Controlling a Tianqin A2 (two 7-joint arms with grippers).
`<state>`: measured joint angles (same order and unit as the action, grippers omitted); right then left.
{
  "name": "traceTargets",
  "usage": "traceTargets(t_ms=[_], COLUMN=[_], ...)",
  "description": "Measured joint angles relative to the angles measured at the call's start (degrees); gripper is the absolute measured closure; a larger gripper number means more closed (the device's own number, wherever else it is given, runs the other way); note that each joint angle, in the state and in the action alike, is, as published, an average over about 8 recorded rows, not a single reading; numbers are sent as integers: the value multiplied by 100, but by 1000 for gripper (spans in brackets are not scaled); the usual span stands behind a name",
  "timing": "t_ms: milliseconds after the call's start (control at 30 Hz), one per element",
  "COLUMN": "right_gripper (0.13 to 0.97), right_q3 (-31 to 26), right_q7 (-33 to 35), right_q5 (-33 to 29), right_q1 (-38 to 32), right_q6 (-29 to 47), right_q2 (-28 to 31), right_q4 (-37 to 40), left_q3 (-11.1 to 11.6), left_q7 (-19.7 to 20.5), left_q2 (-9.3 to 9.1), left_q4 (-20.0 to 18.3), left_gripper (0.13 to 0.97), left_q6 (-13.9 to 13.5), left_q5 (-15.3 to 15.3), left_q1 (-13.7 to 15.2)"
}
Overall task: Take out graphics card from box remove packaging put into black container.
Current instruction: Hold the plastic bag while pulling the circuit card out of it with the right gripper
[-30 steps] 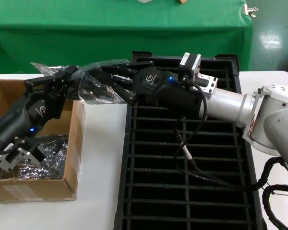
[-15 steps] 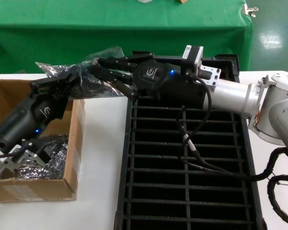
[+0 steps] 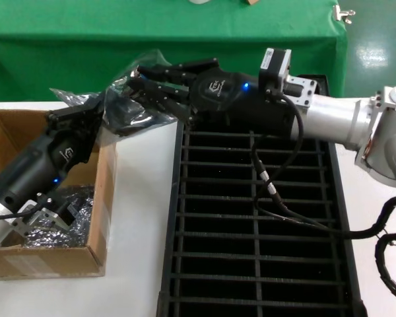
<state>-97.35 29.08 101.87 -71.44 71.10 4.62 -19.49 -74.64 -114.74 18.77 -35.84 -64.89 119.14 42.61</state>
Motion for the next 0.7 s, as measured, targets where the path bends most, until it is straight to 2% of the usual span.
traceTargets(t_ms=[433, 700], right_gripper=[911, 911], right_q3=[-429, -823], right_q7=[-1189, -2181], right_q5=[-19, -371], right_q1=[783, 1111], right_q6=[-523, -1073], right_q2=[525, 997], right_q4=[-2356, -3866], left_q3=[2, -10], left_q7=[-209, -423], left_q2=[-28, -35], left_q4=[237, 488], left_gripper=[959, 959], left_q6=[2, -44], left_q5=[-2, -15], left_q1=[143, 270])
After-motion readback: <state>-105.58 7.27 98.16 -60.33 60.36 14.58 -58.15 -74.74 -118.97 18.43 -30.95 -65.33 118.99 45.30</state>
